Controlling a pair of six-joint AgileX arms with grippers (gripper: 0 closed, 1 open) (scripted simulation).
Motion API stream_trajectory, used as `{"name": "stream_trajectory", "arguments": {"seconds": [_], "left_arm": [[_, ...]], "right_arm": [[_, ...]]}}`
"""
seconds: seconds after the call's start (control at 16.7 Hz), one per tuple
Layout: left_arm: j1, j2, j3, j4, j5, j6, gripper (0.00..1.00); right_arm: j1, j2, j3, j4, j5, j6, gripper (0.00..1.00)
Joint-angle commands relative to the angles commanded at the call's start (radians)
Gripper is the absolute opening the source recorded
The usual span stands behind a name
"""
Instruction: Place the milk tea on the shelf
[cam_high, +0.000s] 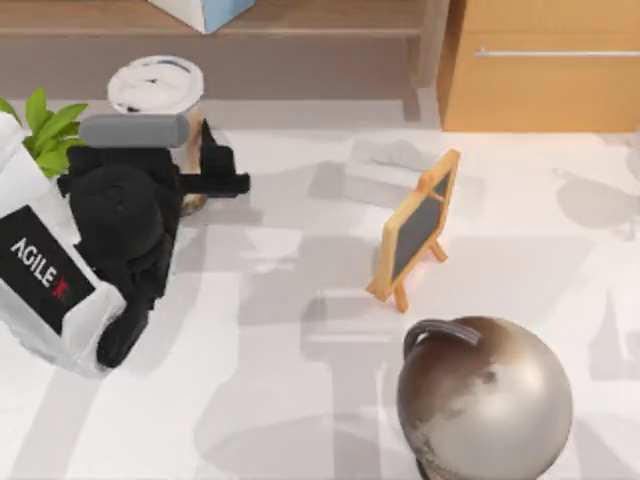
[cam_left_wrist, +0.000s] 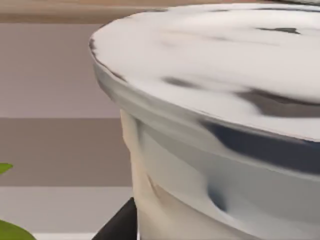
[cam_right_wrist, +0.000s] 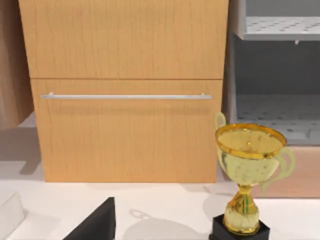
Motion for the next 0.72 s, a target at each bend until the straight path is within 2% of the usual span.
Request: {"name": "stream_trajectory", "arguments": {"seconds": [0.36,0.72], "left_arm": [[0.005,-0.164,0.055,-0.066,0.051,0.005,0.00],[0.103,-0.326,0.161,-0.275,0.136,0.009,0.00]], "right_arm": [[0.000,0.000,0.000,0.000,0.000,0.000,1.00],[0.000,0.000,0.000,0.000,0.000,0.000,1.00]]}}
